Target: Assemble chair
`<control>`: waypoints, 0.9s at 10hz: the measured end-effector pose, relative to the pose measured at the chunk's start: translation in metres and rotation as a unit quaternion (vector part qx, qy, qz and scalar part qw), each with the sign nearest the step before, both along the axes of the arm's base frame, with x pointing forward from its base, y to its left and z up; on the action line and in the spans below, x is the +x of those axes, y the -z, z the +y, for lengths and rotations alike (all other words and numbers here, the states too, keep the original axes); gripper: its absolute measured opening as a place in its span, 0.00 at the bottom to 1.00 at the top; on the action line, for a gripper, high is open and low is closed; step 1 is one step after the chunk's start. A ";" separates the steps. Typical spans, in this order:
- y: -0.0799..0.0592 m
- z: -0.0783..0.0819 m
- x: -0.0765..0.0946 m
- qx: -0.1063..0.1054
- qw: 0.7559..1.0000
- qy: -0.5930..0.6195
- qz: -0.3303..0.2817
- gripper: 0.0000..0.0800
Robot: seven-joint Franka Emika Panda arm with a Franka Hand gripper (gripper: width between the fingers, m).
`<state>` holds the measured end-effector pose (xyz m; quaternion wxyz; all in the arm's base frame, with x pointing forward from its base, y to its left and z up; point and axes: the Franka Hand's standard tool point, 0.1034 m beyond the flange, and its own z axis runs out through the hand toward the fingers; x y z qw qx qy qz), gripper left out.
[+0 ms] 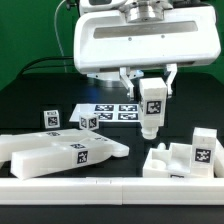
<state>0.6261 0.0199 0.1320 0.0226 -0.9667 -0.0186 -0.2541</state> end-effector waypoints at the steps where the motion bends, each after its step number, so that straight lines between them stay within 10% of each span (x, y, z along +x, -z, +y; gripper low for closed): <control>1: 0.000 0.000 0.000 0.000 1.000 0.000 0.000 0.36; 9: 0.035 0.006 0.000 -0.017 0.999 0.007 -0.037 0.36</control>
Offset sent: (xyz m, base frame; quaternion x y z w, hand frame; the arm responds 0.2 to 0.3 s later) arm -0.0013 0.0215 -0.0228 0.0013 0.0819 0.0299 0.9962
